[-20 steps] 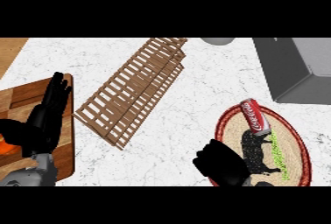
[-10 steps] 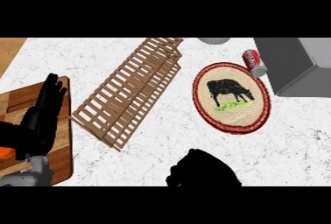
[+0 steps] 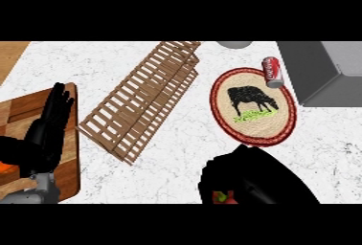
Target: Pick the bell pepper from the placemat and place it in the tiered shelf
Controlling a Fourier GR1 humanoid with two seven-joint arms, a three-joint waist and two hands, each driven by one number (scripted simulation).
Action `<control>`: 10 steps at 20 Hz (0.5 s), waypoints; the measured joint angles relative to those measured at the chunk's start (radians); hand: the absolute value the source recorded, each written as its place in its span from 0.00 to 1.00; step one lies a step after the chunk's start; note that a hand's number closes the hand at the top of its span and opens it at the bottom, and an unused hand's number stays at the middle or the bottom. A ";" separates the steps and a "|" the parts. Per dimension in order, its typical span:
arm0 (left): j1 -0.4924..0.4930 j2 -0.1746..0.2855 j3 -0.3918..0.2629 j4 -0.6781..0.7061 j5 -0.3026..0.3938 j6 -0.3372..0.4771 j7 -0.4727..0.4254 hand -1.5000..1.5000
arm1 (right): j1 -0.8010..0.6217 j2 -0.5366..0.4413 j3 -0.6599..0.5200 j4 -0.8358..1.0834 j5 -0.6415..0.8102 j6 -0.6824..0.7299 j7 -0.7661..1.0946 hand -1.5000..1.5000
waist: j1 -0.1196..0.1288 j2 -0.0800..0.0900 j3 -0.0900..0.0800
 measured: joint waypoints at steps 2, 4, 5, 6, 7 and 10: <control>-0.008 -0.004 -0.005 -0.006 -0.004 0.002 0.012 0.50 | -0.084 0.005 -0.038 -0.008 -0.045 -0.004 0.088 1.00 | 0.002 0.000 0.000; -0.015 -0.001 0.001 0.007 -0.003 -0.004 0.008 0.50 | -0.181 0.008 -0.078 0.007 -0.096 -0.010 0.172 1.00 | 0.004 0.001 0.000; -0.021 0.002 0.008 0.010 0.003 -0.009 0.010 0.50 | -0.230 0.010 -0.098 0.013 -0.129 -0.010 0.220 1.00 | 0.004 0.001 0.000; -0.018 -0.002 0.009 0.017 0.003 -0.010 0.000 0.50 | -0.265 0.010 -0.136 0.031 -0.150 -0.004 0.234 1.00 | 0.004 0.001 0.000; -0.035 -0.006 0.007 0.027 -0.004 -0.003 0.006 0.50 | -0.307 0.011 -0.171 0.052 -0.170 -0.002 0.250 1.00 | 0.004 0.001 0.000; -0.043 -0.004 0.017 0.044 -0.001 -0.011 -0.004 0.50 | -0.417 0.012 -0.211 0.155 -0.175 -0.054 0.263 1.00 | 0.006 0.002 0.000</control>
